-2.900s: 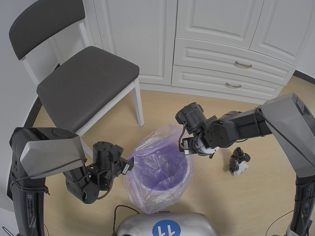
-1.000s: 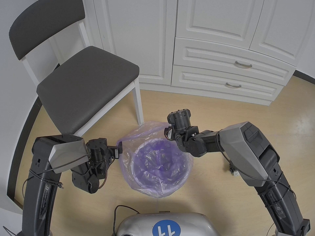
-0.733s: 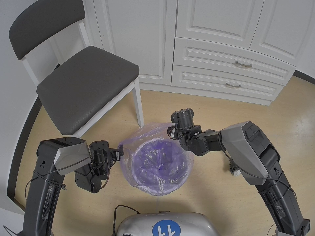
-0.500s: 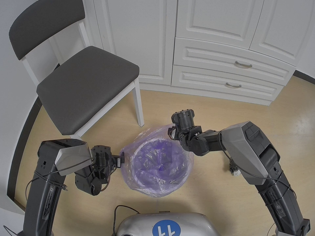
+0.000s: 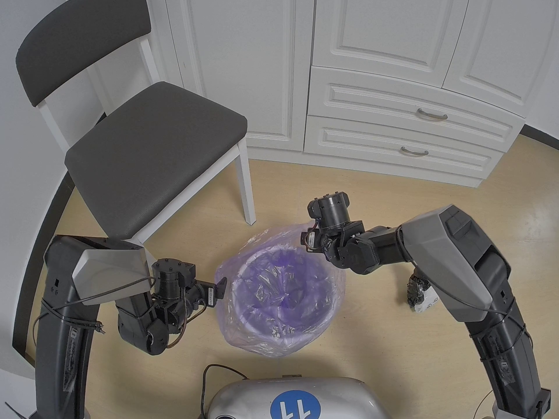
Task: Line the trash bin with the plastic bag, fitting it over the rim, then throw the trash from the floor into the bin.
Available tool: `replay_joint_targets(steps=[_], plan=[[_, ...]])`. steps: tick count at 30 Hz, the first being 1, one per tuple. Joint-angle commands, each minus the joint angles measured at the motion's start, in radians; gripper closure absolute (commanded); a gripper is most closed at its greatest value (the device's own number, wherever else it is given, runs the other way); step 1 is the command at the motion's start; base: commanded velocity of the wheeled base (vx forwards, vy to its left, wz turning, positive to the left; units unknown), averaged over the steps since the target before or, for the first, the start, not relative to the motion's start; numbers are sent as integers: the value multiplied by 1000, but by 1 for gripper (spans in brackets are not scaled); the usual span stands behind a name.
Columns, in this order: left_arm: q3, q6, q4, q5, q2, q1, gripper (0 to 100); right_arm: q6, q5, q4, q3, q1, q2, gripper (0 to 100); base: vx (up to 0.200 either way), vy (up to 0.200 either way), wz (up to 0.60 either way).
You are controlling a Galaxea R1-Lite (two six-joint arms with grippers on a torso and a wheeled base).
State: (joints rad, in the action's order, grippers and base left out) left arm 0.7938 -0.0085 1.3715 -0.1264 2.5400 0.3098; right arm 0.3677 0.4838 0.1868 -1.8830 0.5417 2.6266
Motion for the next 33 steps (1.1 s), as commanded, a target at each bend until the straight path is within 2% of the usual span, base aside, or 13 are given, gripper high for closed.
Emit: replay_joint_targets(steps=[1, 6, 16, 21, 25, 33], plan=[[-139, -4, 9, 30, -145, 34, 0, -44, -5, -72, 113, 4, -142, 0, 0, 0, 0], [-208, -4, 55, 30, -150, 40, 0, -44, -5, -112, 134, -17, -158, 0, 0, 0, 0], [-286, -2, 162, 30, -81, 23, 0, -29, -10, -95, 159, -77, -92, 0, 0, 0, 0], [-294, -2, 164, 31, -64, 23, 0, -23, -13, -66, 165, -95, -68, 0, 0, 0, 0], [-275, 1, 162, 37, -43, 26, 0, -23, -19, -64, 165, -98, -51, 0, 0, 0, 0], [-81, 1, 75, 59, 45, -11, 0, -21, -36, -36, 140, -111, 21, 0, 0, 0, 0]])
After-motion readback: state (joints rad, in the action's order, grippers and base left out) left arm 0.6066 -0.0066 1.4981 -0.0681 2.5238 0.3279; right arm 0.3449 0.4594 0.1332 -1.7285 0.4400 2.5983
